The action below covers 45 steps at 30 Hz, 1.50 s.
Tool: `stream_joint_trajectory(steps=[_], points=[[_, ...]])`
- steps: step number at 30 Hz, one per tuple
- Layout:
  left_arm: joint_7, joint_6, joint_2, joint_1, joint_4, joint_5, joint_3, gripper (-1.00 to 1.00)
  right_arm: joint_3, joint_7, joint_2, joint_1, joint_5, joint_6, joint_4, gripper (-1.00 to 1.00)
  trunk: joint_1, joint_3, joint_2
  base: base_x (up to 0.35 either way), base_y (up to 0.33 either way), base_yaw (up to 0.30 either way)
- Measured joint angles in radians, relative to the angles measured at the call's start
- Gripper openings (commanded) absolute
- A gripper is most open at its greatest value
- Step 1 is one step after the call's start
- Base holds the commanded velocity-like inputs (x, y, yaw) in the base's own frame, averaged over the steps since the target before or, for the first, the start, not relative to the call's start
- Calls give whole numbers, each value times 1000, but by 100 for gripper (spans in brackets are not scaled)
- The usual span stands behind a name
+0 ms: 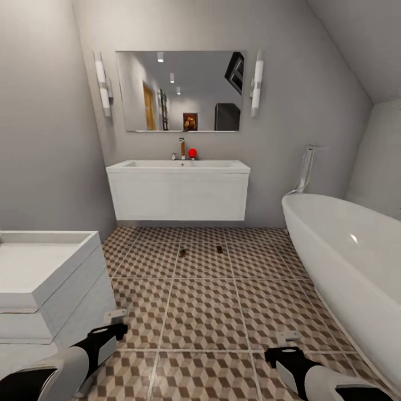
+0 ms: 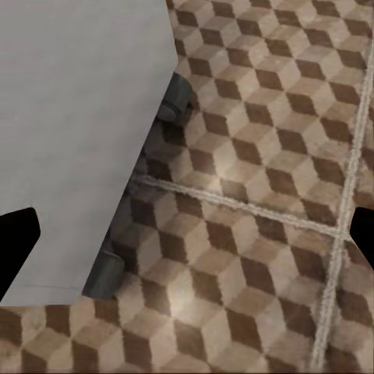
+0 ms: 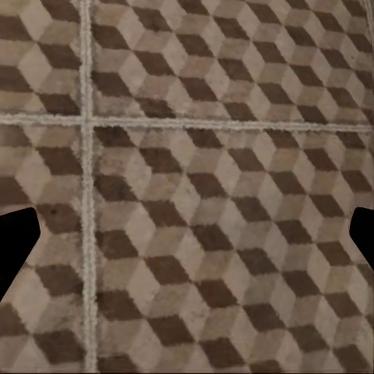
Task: Take the four mousetraps from the cabinet in the bathroom and place them on the bathroom floor. Make sure all four end up on the same floor surface, and ensure that at least two of them are either under or directly next to the same bathroom sink.
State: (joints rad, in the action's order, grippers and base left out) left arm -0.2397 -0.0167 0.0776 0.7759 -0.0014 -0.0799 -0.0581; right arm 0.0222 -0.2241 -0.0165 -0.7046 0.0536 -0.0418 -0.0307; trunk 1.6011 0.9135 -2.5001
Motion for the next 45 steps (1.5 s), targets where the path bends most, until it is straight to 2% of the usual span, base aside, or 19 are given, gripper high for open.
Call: stream_joint_trajectory(steps=[2,13,21,27,45], points=[[0,0,1,-14,0,0,0,100,0,0,0,12,-1,0,0,100,-1,-8,1,0,0,0],[12,0,4,-89,0,-1,0,100,0,-1,0,74,-2,1,-1,100,-43,-42,77,0,0,0],[42,0,26,-126,0,-6,-1,100,0,-2,0,113,-4,7,-1,100,-74,-67,133,0,0,0],[61,0,32,-151,0,-13,-1,100,0,-3,-1,128,-6,12,-1,100,-97,-86,175,0,0,0],[72,3,31,-249,0,-20,0,100,0,-3,-1,211,-7,14,-1,100,-166,-142,301,0,0,0]])
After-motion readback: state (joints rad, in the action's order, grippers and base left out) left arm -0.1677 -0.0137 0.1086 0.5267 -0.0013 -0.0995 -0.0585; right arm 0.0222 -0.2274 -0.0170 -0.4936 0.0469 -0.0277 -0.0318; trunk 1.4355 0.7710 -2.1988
